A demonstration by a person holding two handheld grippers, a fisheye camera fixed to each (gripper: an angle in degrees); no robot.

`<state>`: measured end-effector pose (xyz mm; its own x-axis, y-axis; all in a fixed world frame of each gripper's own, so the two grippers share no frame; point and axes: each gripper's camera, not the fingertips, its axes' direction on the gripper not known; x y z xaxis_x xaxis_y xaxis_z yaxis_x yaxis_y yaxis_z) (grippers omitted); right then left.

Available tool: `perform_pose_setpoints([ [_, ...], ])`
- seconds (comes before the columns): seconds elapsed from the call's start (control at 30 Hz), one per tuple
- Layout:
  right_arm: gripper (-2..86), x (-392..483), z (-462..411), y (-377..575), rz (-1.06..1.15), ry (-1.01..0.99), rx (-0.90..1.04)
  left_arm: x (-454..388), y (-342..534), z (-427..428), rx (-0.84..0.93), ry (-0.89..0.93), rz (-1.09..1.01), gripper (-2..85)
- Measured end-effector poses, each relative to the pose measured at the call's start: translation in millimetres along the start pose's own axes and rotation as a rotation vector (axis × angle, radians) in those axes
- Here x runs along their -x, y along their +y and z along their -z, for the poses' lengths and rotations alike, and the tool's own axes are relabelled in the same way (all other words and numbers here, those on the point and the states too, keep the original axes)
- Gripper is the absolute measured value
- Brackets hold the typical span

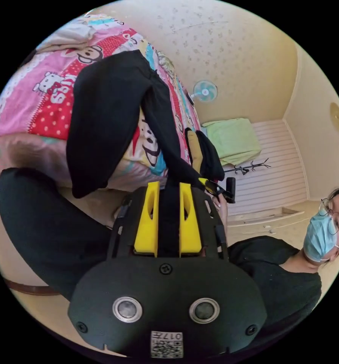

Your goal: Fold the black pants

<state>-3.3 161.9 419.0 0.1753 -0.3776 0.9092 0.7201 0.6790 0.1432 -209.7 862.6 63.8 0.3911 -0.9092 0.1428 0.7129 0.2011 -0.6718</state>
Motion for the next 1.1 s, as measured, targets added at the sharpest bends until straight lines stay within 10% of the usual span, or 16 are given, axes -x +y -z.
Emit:
perform_pose_setpoints([
  [0.3,3.7,76.6,-29.9,-21.4,0.186,-0.120,0.046,100.7,-57.4,-53.7,0.103,-0.143,0.274,8.1],
  [0.53,5.9,112.4,-99.8,-37.1,0.274,-0.125,0.136,40.3,-53.6,-44.5,0.144,-0.184,0.084,-0.5],
  [0.87,6.3,153.2,-232.2,-64.6,0.321,-0.386,0.424,31.3,-49.5,-9.3,0.019,0.368,0.045,-0.9],
  [1.1,1.3,136.2,-189.8,-62.6,0.291,-0.378,0.355,59.2,-32.8,29.6,-0.068,0.095,0.095,2.4],
])
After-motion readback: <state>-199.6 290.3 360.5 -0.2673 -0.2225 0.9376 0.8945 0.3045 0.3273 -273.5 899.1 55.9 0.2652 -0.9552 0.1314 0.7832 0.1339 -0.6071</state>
